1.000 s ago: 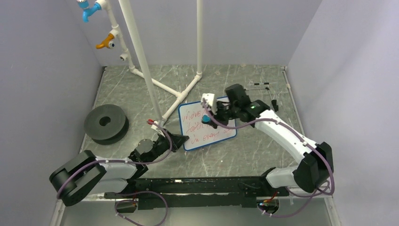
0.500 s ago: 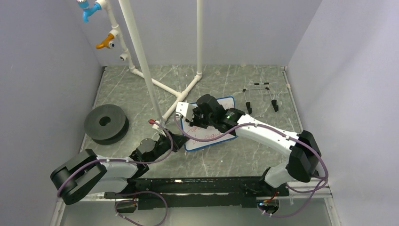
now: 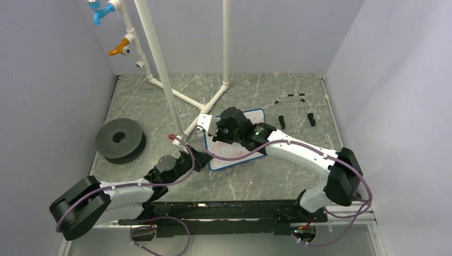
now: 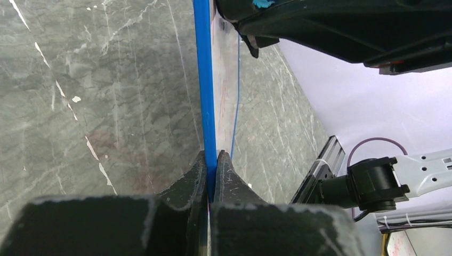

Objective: Erase the whiteboard

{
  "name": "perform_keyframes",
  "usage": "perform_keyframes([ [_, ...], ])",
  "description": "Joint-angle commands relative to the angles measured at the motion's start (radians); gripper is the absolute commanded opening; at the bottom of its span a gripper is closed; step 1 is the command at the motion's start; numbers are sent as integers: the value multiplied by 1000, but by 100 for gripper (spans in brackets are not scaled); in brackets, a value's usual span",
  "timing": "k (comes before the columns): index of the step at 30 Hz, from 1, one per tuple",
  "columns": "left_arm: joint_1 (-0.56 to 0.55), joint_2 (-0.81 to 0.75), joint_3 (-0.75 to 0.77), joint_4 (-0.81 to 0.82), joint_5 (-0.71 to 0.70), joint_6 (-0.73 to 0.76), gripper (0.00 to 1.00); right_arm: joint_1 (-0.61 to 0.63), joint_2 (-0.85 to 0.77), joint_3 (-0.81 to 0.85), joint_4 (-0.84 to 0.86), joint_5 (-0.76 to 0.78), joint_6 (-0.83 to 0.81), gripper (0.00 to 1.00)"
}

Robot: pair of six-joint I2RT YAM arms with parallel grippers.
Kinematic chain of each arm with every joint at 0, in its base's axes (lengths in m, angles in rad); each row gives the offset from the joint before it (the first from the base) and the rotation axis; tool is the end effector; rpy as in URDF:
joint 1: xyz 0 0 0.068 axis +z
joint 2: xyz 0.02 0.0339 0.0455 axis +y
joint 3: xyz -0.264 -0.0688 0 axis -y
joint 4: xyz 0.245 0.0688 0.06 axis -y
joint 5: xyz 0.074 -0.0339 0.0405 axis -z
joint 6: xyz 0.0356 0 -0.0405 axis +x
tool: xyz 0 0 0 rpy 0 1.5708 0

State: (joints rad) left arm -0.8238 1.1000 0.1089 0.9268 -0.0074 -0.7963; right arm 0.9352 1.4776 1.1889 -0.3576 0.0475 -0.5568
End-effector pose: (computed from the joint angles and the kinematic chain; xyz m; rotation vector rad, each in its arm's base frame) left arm 0.1320 -0.1422 0.1696 0.0184 1.7847 -1.2076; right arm 0.2001 0.2684 0.2981 -1.4878 1.6486 0.1563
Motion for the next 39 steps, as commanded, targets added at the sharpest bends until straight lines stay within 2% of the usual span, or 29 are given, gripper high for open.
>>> perform_keyframes([
  [1,-10,-21,33,5,33,123,0,25,-20,8,-7,-82,0,0],
  [3,-10,-26,42,-10,34,137,0,24,-30,17,2,-66,11,0],
  [9,-10,-18,75,-46,58,171,0,-37,-18,49,78,108,88,0],
  [15,-9,-7,86,-42,73,197,0,-49,-46,4,79,72,61,0],
  [19,-9,-11,90,-56,81,211,0,-59,-40,11,101,130,69,0],
  [26,-10,-11,86,-58,87,221,0,-71,-37,35,94,140,84,0],
  [30,-10,4,83,-45,89,224,0,-61,-33,52,47,57,75,0],
  [33,-10,14,88,-36,89,224,0,-1,-27,31,6,-22,21,0],
  [39,-9,5,78,-32,82,222,0,54,-16,7,-33,-42,-40,0],
])
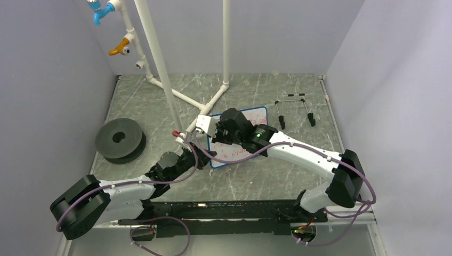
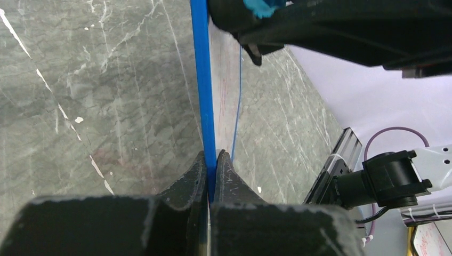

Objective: Erase the whiteboard

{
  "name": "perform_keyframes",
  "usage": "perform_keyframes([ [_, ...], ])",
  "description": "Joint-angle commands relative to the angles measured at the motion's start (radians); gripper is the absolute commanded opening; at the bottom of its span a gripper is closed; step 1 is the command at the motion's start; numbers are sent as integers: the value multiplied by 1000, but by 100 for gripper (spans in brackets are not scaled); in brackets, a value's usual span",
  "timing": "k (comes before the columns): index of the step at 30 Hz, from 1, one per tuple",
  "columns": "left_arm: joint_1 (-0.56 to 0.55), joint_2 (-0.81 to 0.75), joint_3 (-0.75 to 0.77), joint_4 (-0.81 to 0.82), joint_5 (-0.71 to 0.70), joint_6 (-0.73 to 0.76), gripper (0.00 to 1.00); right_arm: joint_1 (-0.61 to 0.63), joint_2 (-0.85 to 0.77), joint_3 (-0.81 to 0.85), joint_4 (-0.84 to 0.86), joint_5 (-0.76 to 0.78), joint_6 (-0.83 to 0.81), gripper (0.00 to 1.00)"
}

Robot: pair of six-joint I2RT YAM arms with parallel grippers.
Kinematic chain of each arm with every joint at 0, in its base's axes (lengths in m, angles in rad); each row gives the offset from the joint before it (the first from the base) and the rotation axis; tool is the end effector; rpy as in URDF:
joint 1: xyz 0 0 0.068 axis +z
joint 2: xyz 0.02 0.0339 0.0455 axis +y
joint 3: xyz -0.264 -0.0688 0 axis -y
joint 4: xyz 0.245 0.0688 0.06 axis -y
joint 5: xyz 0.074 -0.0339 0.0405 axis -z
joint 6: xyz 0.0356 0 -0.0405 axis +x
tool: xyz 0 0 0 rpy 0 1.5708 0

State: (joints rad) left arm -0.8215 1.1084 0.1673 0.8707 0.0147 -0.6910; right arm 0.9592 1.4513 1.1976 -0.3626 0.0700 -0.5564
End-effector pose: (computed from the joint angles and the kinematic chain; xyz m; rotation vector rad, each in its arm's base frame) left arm 0.1388 -0.1500 0.1794 0.1279 1.7706 -1.1447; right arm 0.1916 0.2688 0.3089 -1.4758 1.6172 0.1513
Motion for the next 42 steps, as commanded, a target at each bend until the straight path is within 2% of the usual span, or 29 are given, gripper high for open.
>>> perform_keyframes([
  [1,-12,-9,17,26,58,117,0,29,10,-4,-24,-58,-39,0],
  [7,-12,-19,7,25,61,123,0,-22,10,11,69,122,25,0],
  [9,-12,-19,4,27,62,124,0,-60,14,51,66,133,49,0],
  [14,-12,-21,0,32,62,124,0,-57,4,23,6,14,4,0],
  [18,-11,-34,5,21,55,133,0,4,-13,-63,-56,-96,-114,0],
  [23,-9,-53,-3,12,50,139,0,48,-11,-79,-107,-135,-186,0],
  [27,-8,-67,-8,4,53,143,0,48,8,-49,-32,-19,-124,0],
  [33,-8,-42,-3,23,80,139,0,25,37,91,26,135,-26,0],
  [38,-9,-40,3,21,89,141,0,14,27,35,91,208,-23,0],
  [42,-9,-47,-1,19,91,146,0,-45,5,41,93,212,-1,0],
])
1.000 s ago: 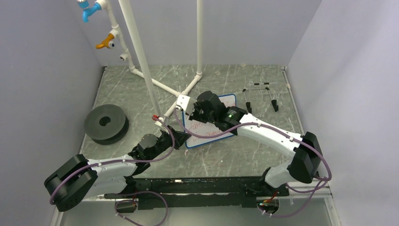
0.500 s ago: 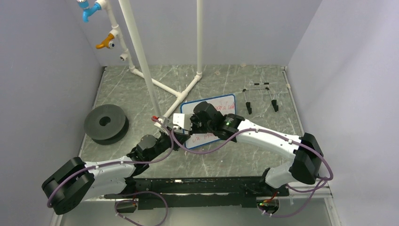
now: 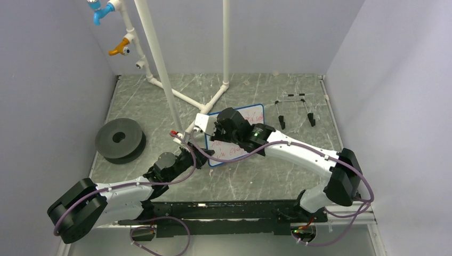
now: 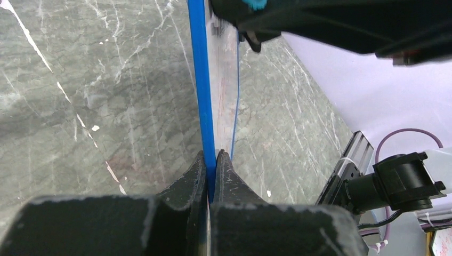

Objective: Erase the whiteboard

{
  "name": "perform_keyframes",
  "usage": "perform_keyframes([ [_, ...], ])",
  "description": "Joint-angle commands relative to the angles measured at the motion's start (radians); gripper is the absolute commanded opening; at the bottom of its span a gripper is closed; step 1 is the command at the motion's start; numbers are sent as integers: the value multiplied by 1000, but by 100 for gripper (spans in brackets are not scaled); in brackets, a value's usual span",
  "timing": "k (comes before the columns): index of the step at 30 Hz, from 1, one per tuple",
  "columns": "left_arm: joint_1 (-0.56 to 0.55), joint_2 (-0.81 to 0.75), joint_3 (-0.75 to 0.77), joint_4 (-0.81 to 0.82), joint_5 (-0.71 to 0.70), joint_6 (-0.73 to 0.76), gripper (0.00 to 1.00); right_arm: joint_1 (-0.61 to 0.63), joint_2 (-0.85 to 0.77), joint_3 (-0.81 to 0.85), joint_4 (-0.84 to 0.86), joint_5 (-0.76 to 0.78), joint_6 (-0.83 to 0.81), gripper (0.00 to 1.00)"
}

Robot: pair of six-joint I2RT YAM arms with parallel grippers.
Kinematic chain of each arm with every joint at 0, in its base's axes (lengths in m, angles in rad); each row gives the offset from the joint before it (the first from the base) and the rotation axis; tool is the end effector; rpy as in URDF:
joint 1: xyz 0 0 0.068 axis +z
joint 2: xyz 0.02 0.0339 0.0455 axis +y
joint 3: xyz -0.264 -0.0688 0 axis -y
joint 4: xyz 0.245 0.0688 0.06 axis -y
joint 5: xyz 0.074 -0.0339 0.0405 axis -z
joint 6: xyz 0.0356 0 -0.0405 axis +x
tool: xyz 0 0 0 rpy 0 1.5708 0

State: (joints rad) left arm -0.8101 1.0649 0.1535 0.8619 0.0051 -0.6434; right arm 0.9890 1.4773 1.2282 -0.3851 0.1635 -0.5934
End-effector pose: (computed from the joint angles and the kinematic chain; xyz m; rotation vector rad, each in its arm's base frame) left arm 0.1371 -0.1443 0.1821 0.1492 1.7349 -1.1044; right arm 0.1892 0.2771 0.3094 -1.4962 1.6068 0.0418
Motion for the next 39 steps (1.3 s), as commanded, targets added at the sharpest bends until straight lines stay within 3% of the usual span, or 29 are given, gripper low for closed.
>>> perform_keyframes([
  [1,-20,-6,12,27,100,99,0,-91,-27,10,109,107,40,0],
  [6,-19,-18,14,12,99,114,0,-122,-63,-32,52,-7,19,0],
  [7,-18,-19,15,10,101,114,0,-121,-66,-42,13,-100,-4,0],
  [10,-19,-20,17,8,107,118,0,-73,-65,-75,-46,-239,-46,0],
  [14,-18,-27,14,5,109,121,0,-27,-41,-49,-97,-304,-64,0],
  [17,-18,-32,12,6,113,122,0,-20,-26,4,-106,-325,-33,0],
  [22,-18,-19,10,21,130,121,0,-97,-10,78,-27,-172,100,0],
  [27,-17,-13,9,34,137,121,0,-151,-38,11,28,-102,93,0],
  [30,-17,-10,12,35,138,121,0,-141,-46,-41,25,-129,49,0],
  [34,-17,-5,8,45,134,114,0,-102,-64,-94,-49,-289,-50,0],
  [39,-15,-3,-1,62,135,106,0,-54,-57,-113,-78,-316,-87,0],
])
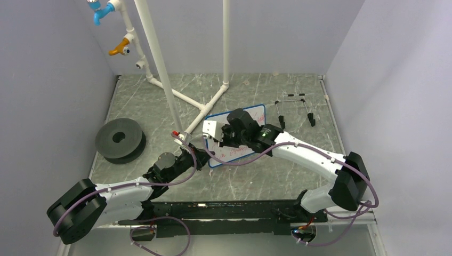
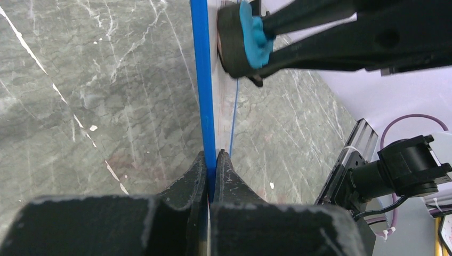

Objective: Erase the whiteboard

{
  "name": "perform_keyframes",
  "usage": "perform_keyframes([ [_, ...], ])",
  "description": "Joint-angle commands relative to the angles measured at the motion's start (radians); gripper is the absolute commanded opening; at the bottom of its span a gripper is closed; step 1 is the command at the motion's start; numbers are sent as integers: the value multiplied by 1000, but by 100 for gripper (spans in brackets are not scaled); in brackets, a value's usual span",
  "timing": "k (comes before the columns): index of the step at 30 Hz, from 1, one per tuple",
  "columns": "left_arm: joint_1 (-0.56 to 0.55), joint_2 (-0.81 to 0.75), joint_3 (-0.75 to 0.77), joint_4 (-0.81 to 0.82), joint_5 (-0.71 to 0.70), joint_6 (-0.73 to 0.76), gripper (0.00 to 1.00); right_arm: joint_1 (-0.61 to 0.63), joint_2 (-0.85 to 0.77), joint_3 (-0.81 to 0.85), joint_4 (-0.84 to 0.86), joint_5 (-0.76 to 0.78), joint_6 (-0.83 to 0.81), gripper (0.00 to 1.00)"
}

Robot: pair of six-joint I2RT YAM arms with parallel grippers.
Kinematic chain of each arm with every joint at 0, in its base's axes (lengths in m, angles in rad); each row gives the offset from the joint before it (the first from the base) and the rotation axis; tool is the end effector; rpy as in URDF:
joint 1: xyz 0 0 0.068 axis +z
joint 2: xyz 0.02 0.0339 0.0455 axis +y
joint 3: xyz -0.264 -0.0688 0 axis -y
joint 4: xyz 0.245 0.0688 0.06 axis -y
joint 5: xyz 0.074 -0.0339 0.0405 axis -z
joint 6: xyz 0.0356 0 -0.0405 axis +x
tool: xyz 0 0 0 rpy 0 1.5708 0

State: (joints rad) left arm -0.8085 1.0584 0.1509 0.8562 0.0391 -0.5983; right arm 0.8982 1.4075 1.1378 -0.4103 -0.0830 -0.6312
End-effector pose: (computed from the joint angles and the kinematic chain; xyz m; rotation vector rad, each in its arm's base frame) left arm 0.1358 -0.1443 0.1819 0.2148 1.7279 -1.0957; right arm 0.1935 0.2477 0.2977 -1.5958 1.5986 0.2364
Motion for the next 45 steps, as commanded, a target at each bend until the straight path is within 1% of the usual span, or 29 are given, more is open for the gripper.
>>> perform_keyframes([
  [1,-18,3,0,69,101,60,0,36,18,-12,-54,-68,-40,0],
  [4,-17,7,0,68,103,60,0,31,27,39,-27,3,8,0],
  [8,-17,8,6,62,116,55,0,-27,40,127,-5,79,86,0],
  [12,-17,5,-4,74,114,54,0,-53,29,106,13,100,82,0],
  [14,-17,2,-5,73,116,55,0,-53,24,74,8,88,71,0],
  [20,-17,-20,-2,51,112,69,0,-7,23,41,-97,-117,-27,0],
  [22,-17,-24,-1,49,110,71,0,18,27,40,-119,-141,-44,0],
  [24,-17,-28,-1,46,110,72,0,25,35,54,-117,-138,-32,0],
  [27,-17,-32,-4,45,110,72,0,16,46,94,-90,-84,8,0],
  [31,-17,-27,-4,47,114,73,0,-48,42,136,-54,-21,80,0],
  [35,-18,-28,1,44,117,78,0,-99,16,107,-21,16,92,0],
  [39,-17,-43,4,23,112,89,0,-103,-6,45,-25,-18,55,0],
  [42,-16,-53,3,17,107,91,0,-103,-10,18,-40,-75,38,0],
  [45,-15,-60,-4,20,103,86,0,-99,-6,29,-81,-161,18,0],
])
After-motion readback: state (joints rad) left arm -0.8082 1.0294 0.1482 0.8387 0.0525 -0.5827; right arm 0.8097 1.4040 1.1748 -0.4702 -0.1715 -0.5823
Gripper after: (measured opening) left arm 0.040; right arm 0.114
